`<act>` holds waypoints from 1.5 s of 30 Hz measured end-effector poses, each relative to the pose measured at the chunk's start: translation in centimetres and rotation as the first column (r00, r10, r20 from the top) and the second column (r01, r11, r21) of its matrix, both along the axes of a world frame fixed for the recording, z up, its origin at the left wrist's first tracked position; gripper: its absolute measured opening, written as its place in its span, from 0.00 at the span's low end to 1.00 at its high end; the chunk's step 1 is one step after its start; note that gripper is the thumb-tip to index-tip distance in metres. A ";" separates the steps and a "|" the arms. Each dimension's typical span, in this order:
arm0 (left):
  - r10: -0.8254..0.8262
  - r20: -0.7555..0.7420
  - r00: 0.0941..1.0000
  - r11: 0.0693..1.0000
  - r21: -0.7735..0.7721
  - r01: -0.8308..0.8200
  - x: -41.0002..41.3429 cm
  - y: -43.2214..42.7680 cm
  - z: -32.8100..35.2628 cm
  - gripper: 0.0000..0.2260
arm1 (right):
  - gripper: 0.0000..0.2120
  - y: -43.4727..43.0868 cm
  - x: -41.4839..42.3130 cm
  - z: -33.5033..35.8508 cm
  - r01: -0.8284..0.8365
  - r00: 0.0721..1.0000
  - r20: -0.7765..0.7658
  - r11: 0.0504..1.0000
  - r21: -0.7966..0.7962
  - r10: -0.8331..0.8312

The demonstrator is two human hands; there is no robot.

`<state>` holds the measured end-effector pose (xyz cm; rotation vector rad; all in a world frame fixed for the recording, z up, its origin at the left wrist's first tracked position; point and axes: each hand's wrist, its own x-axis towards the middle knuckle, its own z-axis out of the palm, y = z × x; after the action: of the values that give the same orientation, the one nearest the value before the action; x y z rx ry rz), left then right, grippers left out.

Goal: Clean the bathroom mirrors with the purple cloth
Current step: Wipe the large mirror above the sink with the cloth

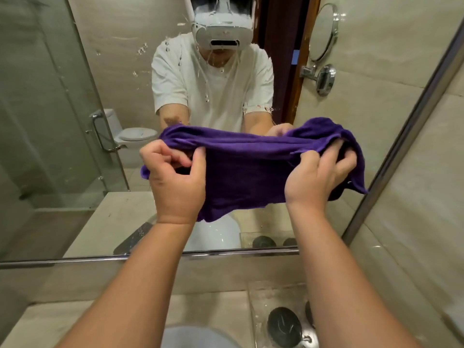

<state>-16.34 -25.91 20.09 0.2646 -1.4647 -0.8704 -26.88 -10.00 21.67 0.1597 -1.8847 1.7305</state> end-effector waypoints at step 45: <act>0.346 0.572 0.744 0.938 -0.176 -0.300 -1.5 -2.3 2.3 0.52 | 0.54 -6.3 -1.9 3.9 0.430 0.854 -0.400 0.883 0.187 -0.331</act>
<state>-17.83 -28.22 22.40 0.7739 -1.9540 -0.4525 -28.74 -16.27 25.54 0.1733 -1.7256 1.0866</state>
